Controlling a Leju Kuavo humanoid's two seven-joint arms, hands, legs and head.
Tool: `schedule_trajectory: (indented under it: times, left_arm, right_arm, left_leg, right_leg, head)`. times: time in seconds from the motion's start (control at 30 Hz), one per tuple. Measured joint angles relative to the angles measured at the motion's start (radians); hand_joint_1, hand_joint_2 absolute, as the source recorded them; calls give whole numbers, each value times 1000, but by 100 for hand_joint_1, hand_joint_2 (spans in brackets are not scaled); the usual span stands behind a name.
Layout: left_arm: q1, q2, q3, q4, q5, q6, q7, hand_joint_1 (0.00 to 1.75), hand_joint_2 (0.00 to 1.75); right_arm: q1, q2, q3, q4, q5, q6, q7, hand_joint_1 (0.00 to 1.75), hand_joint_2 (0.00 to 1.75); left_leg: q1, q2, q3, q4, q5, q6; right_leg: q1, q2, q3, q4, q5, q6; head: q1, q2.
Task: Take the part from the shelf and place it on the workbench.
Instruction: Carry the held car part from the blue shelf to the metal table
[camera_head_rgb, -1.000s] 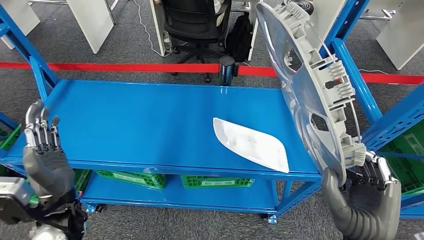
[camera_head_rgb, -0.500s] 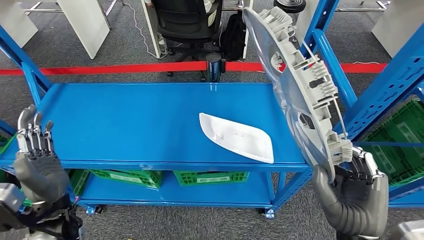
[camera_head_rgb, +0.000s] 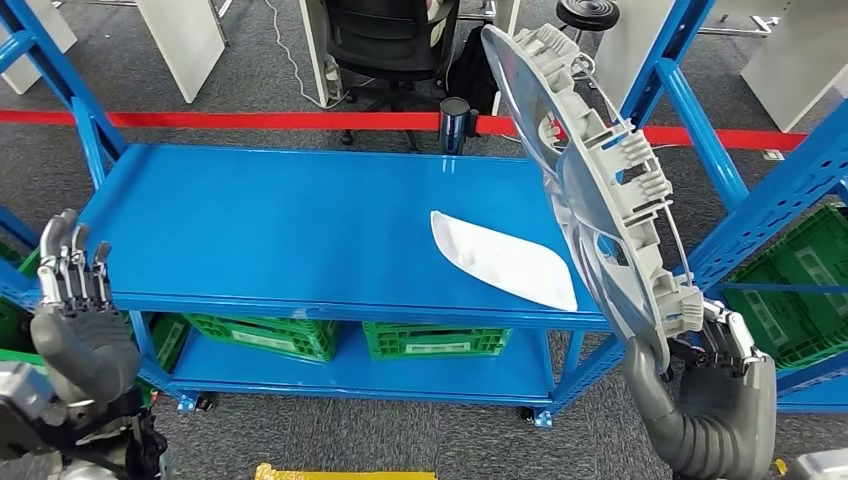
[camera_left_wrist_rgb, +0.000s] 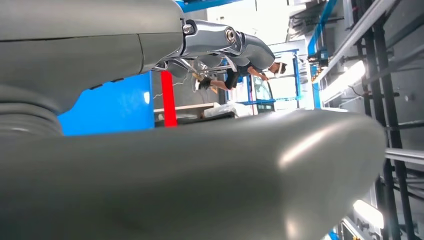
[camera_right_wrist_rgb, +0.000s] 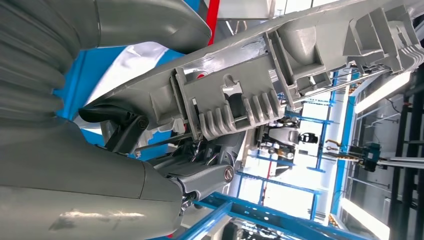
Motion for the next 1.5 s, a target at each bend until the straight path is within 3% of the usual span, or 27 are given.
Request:
schedule_trajectory:
  times: [0.1, 0.17, 0.23, 0.3, 0.4, 0.47, 0.5, 0.53, 0.6, 0.63, 0.67, 0.77, 0.8, 0.83, 0.9, 0.93, 0.97, 1.0, 1.03, 1.1, 1.17, 1.27, 1.33, 1.43, 1.47, 1.5]
  left_arm:
    - [0, 0, 0, -1, 4, 0, 0, 0, 0]
    - [0, 0, 0, -3, 5, 0, -1, 0, 0]
    - [1, 1, -1, -4, 5, 0, -1, 0, 0]
    - [1, 2, -2, -7, 5, 0, -1, 0, 0]
    - [3, 7, -3, -9, 6, 1, 0, 0, 0]
    - [5, 9, -4, -9, 6, 1, 0, 0, 0]
    - [5, 10, -5, -9, 7, 1, 0, 0, 0]
    - [5, 10, -5, -9, 7, 1, 0, 0, 0]
    - [4, 11, -6, -9, 7, 2, 0, 0, 0]
    - [3, 11, -6, -10, 7, 3, 0, 0, 0]
    - [3, 11, -7, -10, 6, 4, 0, 0, 0]
    - [5, 11, -8, -11, 5, 8, 2, 0, 0]
    - [5, 12, -9, -11, 5, 9, 2, 0, 0]
    - [5, 11, -10, -11, 4, 10, 2, 0, 0]
    - [6, 11, -11, -11, 4, 11, 2, 0, 0]
    - [7, 11, -11, -11, 4, 12, 3, 0, 0]
    - [8, 11, -11, -11, 4, 13, 3, 0, 0]
    - [10, 11, -12, -11, 4, 14, 3, 0, 0]
    - [12, 11, -12, -11, 5, 16, 3, 0, 0]
    - [15, 11, -12, -11, 7, 18, 3, 0, 0]
    - [16, 11, -13, -11, 10, 20, 2, 0, 0]
    - [17, 11, -14, -11, 14, 25, 0, 0, 0]
    - [18, 13, -15, -11, 15, 27, 0, 0, 0]
    - [18, 15, -17, -11, 19, 27, 1, 0, 0]
    - [18, 15, -18, -11, 20, 27, 1, 0, 0]
    - [18, 16, -18, -10, 20, 27, 1, 0, 0]
  right_arm:
    - [0, 0, 1, 1, -7, 0, -3, 175, 175]
    - [1, 0, 1, 1, -12, 0, -7, 175, 175]
    - [1, 0, 1, 1, -13, 0, -10, 175, 175]
    - [1, 0, 1, 2, -13, 0, -11, 175, 175]
    - [1, 0, 1, 3, -14, -1, -13, 175, 175]
    - [2, 0, 1, 6, -14, -1, -13, 175, 175]
    - [2, 0, 1, 7, -14, -1, -13, 175, 175]
    - [2, 0, 1, 9, -14, -1, -13, 175, 175]
    - [3, 0, 1, 10, -14, -1, -13, 175, 175]
    - [4, 0, 1, 10, -15, -1, -13, 175, 175]
    - [5, 0, 1, 10, -17, -1, -13, 175, 175]
    - [8, 0, 1, 10, -24, -1, -14, 175, 175]
    - [10, 0, 1, 10, -26, -1, -14, 175, 175]
    - [11, -1, 1, 10, -28, -1, -14, 175, 175]
    - [12, -1, 1, 10, -29, -1, -15, 175, 175]
    - [12, -2, 1, 10, -29, -1, -14, 175, 175]
    - [13, -2, 1, 10, -29, -1, -14, 175, 175]
    - [13, -2, 1, 11, -29, -2, -13, 175, 175]
    - [13, -2, 1, 11, -29, -2, -12, 175, 175]
    - [14, -4, 1, 10, -29, -4, -10, 175, 175]
    - [15, -5, 1, 10, -29, -7, -10, 175, 175]
    - [19, -6, -1, 9, -29, -20, -18, 175, 175]
    - [21, -5, -2, 9, -26, -34, -39, 175, 175]
    - [23, -2, -2, 9, -22, -45, -63, 175, 175]
    - [24, -1, -2, 9, -21, -47, -64, 175, 175]
    - [26, 0, -2, 9, -21, -49, -64, 175, 175]
  left_leg:
    - [-6, -2, -12, 7, 8, -3]
    - [-6, -1, -19, 9, 15, -12]
    - [-5, 1, -25, 8, 25, -25]
    - [-4, 0, -40, 26, 7, -35]
    - [2, -1, -98, 173, -100, -48]
    - [7, 0, -118, 259, -144, -54]
    - [9, 0, -103, 254, -141, -56]
    - [10, 0, -68, 211, -124, -56]
    - [10, 0, 26, 73, -89, -52]
    - [9, -1, 57, 23, -80, -47]
    - [6, -2, 71, -4, -77, -41]
    - [2, -2, 60, -7, -61, -18]
    - [3, 0, 55, -8, -52, -10]
    - [5, 2, 49, -9, -43, -3]
    - [4, 3, 34, -8, -26, 4]
    - [3, 3, 23, -6, -17, 5]
    - [2, 3, 11, -3, -7, 5]
    - [0, 3, -5, 1, 2, 5]
    - [-2, 3, -19, 5, 10, 5]
    - [-5, 2, -41, 11, 23, 2]
    - [-5, 3, -54, 14, 37, -5]
    - [1, 4, -60, 11, 56, -24]
    - [2, 3, -76, 38, 19, -35]
    - [8, 2, -127, 203, -111, -48]
    - [10, 2, -135, 257, -130, -52]
    - [13, 2, -131, 285, -128, -55]
  right_leg:
    - [8, -1, 124, -199, 62, -23]
    - [15, -3, 162, -265, 75, -32]
    - [17, -3, 160, -272, 88, -37]
    - [11, -7, 158, -287, 104, -45]
    - [6, -11, 139, -298, 128, -53]
    - [6, -11, 117, -295, 143, -51]
    - [6, -10, 105, -293, 150, -49]
    - [5, -10, 94, -290, 157, -47]
    - [6, -9, 75, -280, 169, -38]
    - [7, -8, 68, -275, 174, -32]
    - [7, -8, 64, -272, 179, -26]
    - [2, -7, 58, -270, 188, -5]
    - [0, -6, 50, -257, 170, 1]
    - [-1, -6, 37, -225, 136, 6]
    - [-1, -5, 3, -111, 35, 12]
    - [-1, -5, -7, -47, -4, 13]
    - [-1, -5, -8, -4, -21, 13]
    - [-1, -5, 7, 7, -19, 10]
    - [1, -5, 39, -20, 0, 6]
    - [6, -5, 136, -153, 34, -12]
    - [14, -4, 204, -260, 40, -24]
    - [19, -6, 205, -292, 53, -32]
    - [14, -11, 198, -307, 75, -43]
    - [10, -14, 169, -310, 109, -51]
    - [9, -14, 154, -309, 119, -50]
    - [8, -14, 137, -306, 129, -48]
  head:
    - [8, 0]
    - [9, 0]
    - [9, 0]
    - [7, 0]
    - [-9, 0]
    - [-17, 0]
    - [-20, 0]
    - [-24, 0]
    - [-33, 0]
    - [-36, 0]
    - [-37, 0]
    - [-36, 0]
    - [-35, 0]
    - [-31, 0]
    - [-19, 0]
    - [-13, 0]
    - [-8, 0]
    - [-3, 0]
    - [1, 0]
    - [5, 0]
    - [5, 0]
    - [7, 0]
    - [5, 0]
    - [-10, 0]
    - [-13, 0]
    - [-16, 0]
